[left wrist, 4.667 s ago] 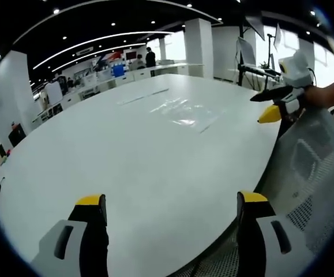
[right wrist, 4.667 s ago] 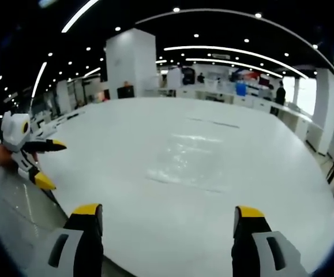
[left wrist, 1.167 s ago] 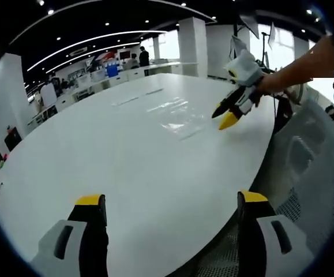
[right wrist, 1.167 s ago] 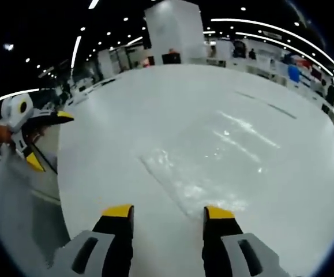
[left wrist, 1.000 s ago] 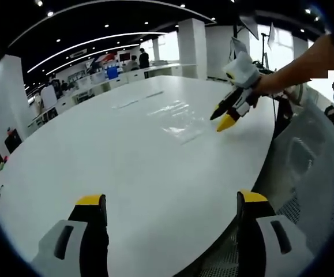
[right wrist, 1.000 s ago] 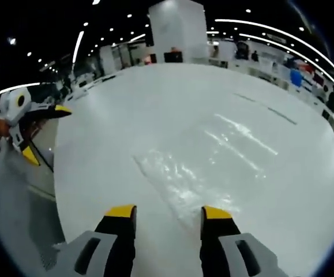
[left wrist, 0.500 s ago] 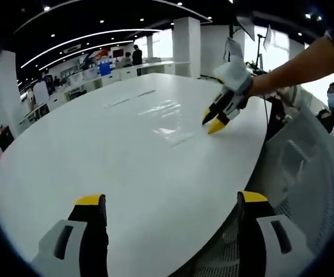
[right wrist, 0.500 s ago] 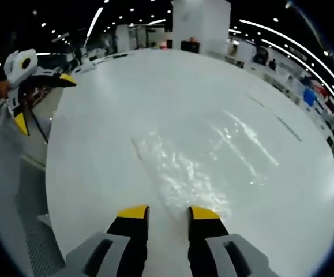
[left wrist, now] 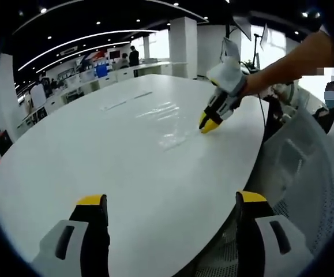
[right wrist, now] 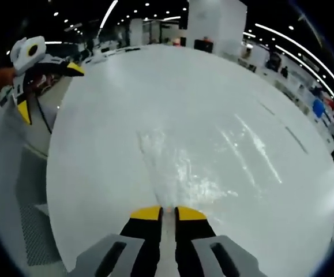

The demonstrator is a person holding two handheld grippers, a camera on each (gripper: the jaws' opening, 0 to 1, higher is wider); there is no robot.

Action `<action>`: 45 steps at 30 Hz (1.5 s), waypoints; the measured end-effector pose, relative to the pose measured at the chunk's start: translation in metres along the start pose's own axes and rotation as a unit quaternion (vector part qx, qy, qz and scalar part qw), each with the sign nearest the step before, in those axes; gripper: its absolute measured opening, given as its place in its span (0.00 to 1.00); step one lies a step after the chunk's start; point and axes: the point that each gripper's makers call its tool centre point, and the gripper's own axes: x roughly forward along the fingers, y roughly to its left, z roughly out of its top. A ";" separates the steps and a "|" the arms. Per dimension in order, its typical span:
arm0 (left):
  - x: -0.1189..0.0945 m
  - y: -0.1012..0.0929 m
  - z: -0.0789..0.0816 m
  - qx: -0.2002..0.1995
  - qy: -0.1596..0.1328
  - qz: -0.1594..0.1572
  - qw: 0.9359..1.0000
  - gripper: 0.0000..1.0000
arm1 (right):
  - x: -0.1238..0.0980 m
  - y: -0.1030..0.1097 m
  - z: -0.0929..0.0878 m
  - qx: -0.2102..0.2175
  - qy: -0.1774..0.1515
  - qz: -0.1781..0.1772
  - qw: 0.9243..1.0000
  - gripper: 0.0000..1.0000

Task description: Open the resealable bag by pulling the two sides of the seal apart until the entire bag opening is separated and visibly accessible.

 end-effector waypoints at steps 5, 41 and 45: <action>0.002 -0.001 0.002 0.011 0.002 -0.006 1.000 0.89 | 0.001 0.004 0.001 -0.017 0.004 0.006 1.000 0.00; 0.035 -0.018 0.021 0.131 0.022 -0.055 0.990 0.65 | -0.052 0.087 0.033 -0.117 -0.028 0.171 0.978 0.00; 0.040 -0.023 0.024 0.160 0.023 -0.062 0.985 0.57 | -0.058 0.093 0.035 -0.123 -0.030 0.182 0.975 0.00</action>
